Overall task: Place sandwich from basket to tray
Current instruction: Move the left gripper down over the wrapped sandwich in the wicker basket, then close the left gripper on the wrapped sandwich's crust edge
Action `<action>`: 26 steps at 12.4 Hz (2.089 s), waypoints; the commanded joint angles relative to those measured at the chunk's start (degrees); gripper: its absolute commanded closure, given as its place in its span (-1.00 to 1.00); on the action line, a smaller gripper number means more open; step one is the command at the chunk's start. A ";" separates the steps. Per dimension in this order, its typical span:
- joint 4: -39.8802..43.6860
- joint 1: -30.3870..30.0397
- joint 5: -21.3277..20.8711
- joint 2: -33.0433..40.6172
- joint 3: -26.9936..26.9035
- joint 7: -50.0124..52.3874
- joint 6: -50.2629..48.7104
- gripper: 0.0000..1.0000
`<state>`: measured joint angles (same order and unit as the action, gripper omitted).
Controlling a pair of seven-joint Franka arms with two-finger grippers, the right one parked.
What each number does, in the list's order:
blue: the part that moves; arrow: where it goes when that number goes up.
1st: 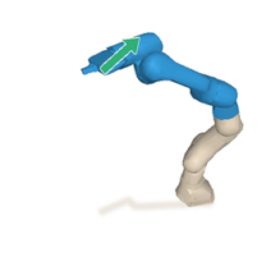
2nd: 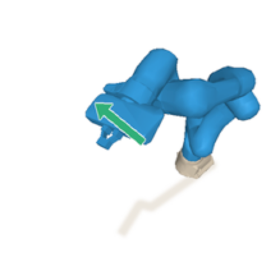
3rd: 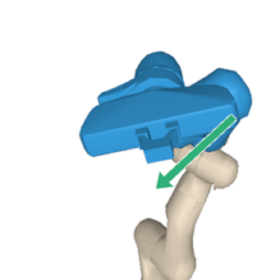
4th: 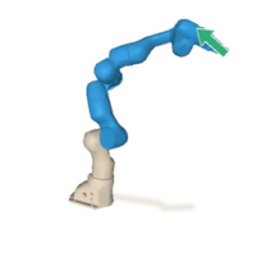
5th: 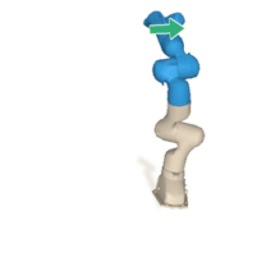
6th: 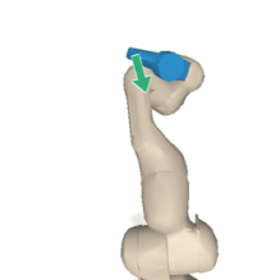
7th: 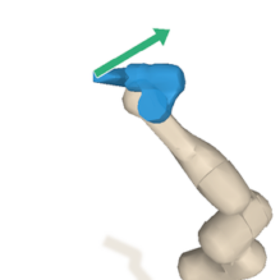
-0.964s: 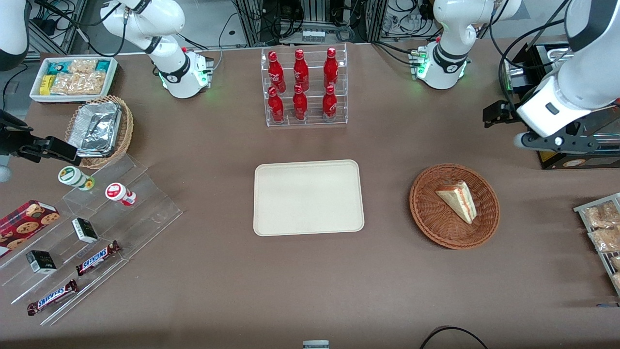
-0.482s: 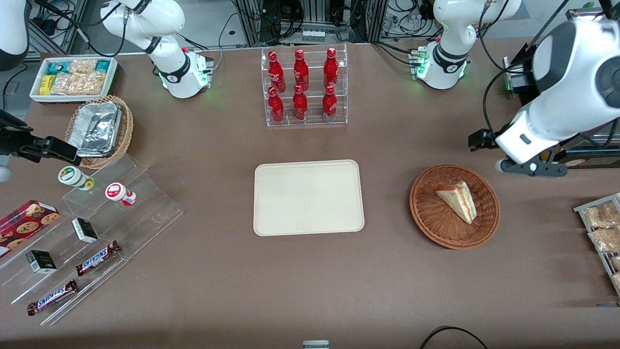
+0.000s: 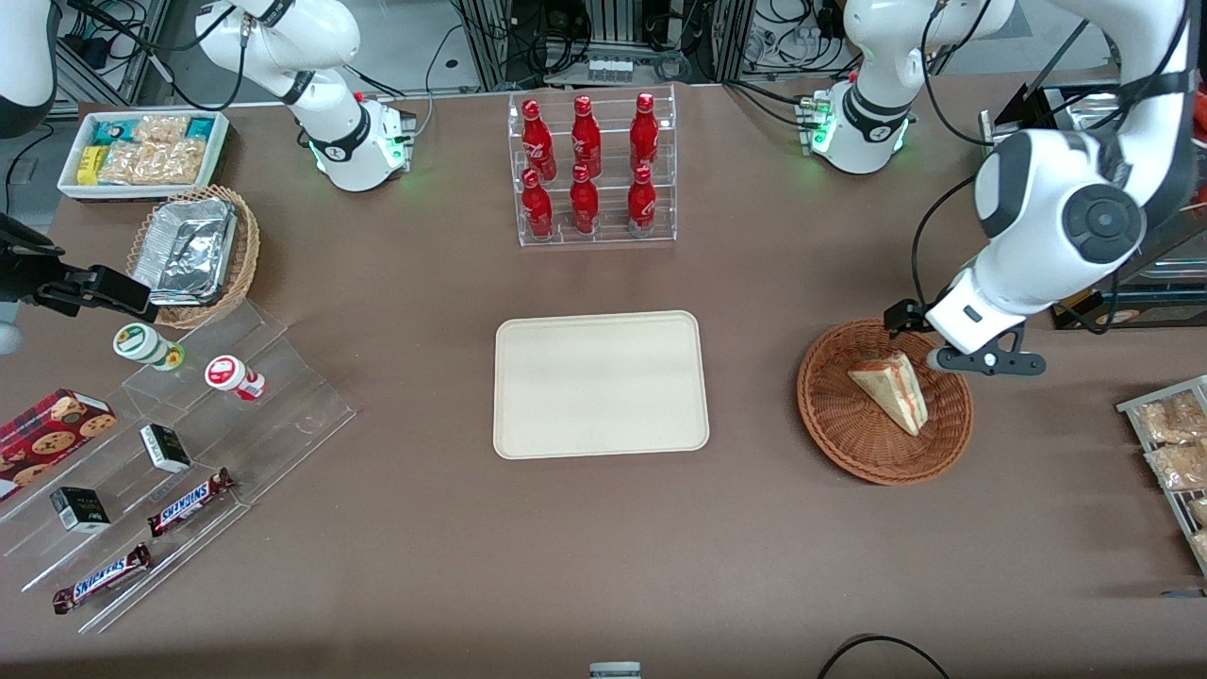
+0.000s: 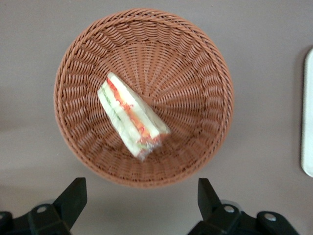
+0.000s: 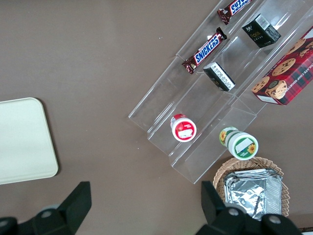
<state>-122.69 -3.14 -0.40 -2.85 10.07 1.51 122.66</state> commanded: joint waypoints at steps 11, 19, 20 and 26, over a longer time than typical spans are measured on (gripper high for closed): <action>-2.55 -1.51 -0.22 -8.13 0.03 49.81 14.63 -1.00; -1.76 -1.43 -2.50 -13.14 0.12 49.90 14.80 -1.00; -1.76 -1.43 -2.50 -13.76 0.12 49.90 14.81 -1.00; -0.72 -1.34 -2.77 -13.15 0.30 49.90 12.18 1.00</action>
<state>-125.01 -4.58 -1.91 -16.94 9.98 50.31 136.81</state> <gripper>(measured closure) 0.317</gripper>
